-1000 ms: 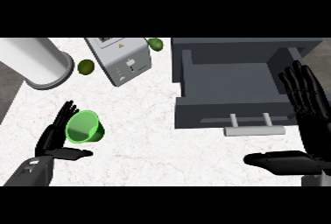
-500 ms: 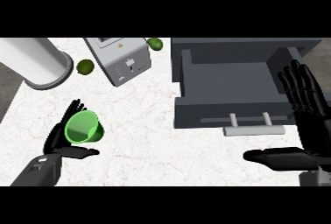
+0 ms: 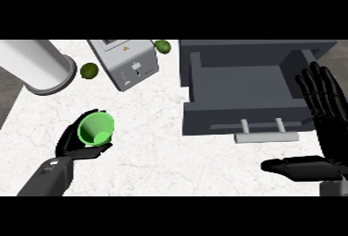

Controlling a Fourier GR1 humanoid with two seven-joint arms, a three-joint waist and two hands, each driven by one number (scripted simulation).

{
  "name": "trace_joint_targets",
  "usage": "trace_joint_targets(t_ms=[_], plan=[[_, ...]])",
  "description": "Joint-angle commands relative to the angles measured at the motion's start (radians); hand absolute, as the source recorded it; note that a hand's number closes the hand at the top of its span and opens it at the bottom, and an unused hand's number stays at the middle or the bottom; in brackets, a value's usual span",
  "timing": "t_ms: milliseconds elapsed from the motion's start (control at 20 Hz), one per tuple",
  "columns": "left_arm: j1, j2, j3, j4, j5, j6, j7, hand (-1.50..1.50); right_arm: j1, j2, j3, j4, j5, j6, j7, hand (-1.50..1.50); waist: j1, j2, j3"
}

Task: Pick up the cup, place it into the drawer and close the drawer

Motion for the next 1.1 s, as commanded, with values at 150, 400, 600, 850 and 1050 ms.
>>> trace_joint_targets(t_ms=[150,400,600,850,1050], plan=[[-0.012,-0.051,-0.003,-0.019,0.035,-0.24,-0.094,1.5,-0.002,0.006,0.004,0.009,0.0,-0.002,0.009,-1.5,0.006,0.0,0.0],[0.013,-0.069,-0.027,-0.075,0.032,-0.246,-0.143,1.5,0.027,0.012,-0.002,0.027,0.027,-0.012,-0.039,-1.5,0.011,-0.002,0.001],[0.024,-0.034,0.044,-0.076,0.1,-0.164,-0.153,1.5,0.014,0.008,0.001,-0.018,0.015,-0.014,0.011,-1.5,0.012,-0.003,0.001],[0.057,-0.07,0.133,-0.12,0.175,0.048,-0.203,1.5,0.014,-0.001,-0.019,0.0,0.01,-0.008,-0.012,-1.5,0.023,-0.008,0.003],[0.004,-0.079,0.128,-0.183,0.193,0.012,-0.189,1.5,0.024,-0.003,-0.023,0.01,0.017,-0.012,0.0,-1.5,0.029,-0.012,0.004]])
